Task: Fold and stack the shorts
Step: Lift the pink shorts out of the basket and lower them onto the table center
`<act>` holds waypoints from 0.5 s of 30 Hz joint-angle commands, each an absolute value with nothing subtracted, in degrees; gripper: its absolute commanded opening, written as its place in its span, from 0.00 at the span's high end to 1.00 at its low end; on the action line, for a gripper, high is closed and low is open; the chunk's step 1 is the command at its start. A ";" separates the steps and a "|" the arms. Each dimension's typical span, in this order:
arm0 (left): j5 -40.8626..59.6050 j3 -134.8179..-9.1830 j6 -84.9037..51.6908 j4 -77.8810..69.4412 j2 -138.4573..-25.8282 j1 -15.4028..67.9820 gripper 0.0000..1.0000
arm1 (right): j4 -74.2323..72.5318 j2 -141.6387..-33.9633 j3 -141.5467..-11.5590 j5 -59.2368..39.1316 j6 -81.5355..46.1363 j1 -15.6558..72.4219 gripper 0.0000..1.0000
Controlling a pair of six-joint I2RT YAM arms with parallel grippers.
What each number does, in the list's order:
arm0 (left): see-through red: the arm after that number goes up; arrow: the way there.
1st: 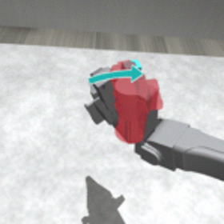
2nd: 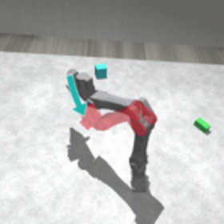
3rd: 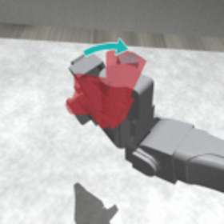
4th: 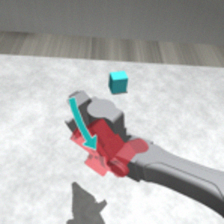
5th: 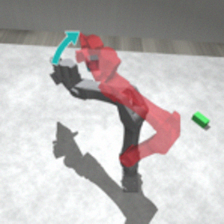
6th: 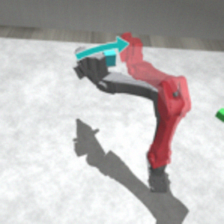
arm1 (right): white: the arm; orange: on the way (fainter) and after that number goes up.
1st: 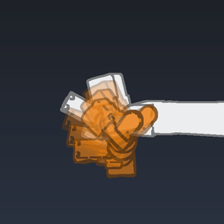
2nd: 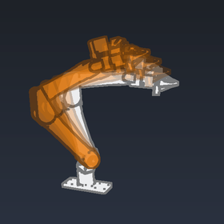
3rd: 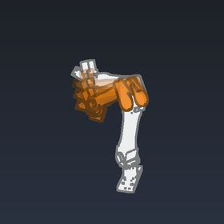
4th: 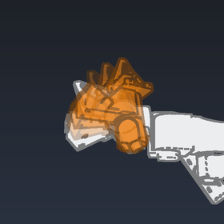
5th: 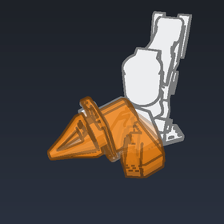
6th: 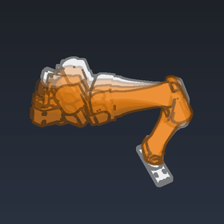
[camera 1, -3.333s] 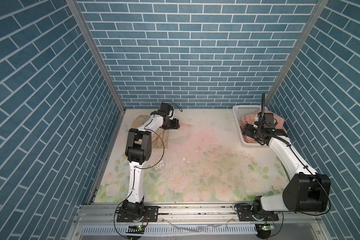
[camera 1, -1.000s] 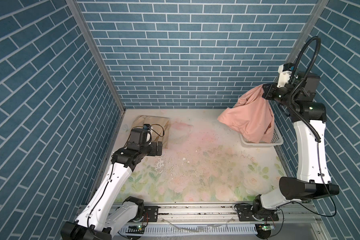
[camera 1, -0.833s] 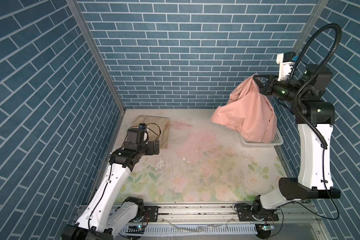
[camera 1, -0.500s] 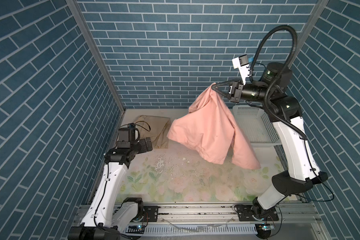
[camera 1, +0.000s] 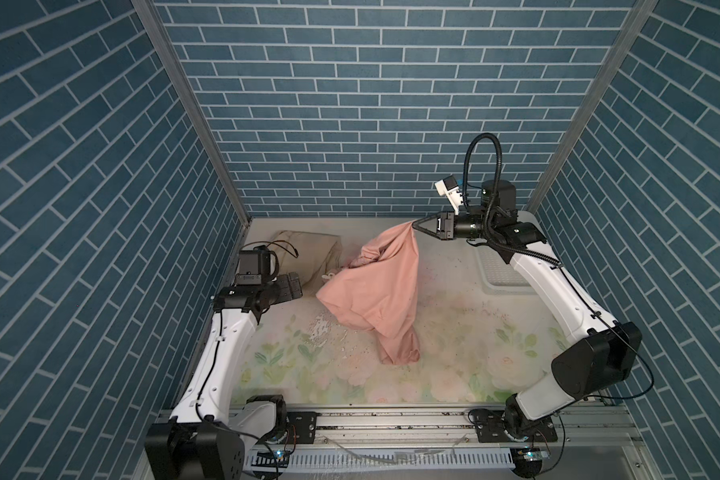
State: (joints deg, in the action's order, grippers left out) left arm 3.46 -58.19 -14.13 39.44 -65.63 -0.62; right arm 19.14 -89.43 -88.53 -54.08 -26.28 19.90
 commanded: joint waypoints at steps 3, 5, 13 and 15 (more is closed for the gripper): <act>5.77 -63.07 -13.07 34.19 -75.45 -0.97 0.01 | 21.17 -83.49 -82.16 -45.42 -15.73 17.40 1.00; 3.06 -65.08 -11.74 33.92 -80.76 -0.99 0.01 | 20.61 -82.38 -79.67 -45.22 -15.87 16.42 1.00; 0.53 -76.47 -9.53 35.16 -100.66 -1.14 0.21 | 17.51 -78.47 -72.33 -46.08 -17.64 15.21 1.00; 0.01 -78.69 -9.40 35.64 -104.44 -1.21 0.27 | 16.92 -77.60 -71.19 -46.16 -18.31 15.12 1.00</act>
State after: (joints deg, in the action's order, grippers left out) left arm 1.45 -75.90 -10.57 34.48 -101.51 -0.86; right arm 19.84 -79.85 -72.14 -45.95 -19.42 15.31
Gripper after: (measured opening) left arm 0.741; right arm 0.049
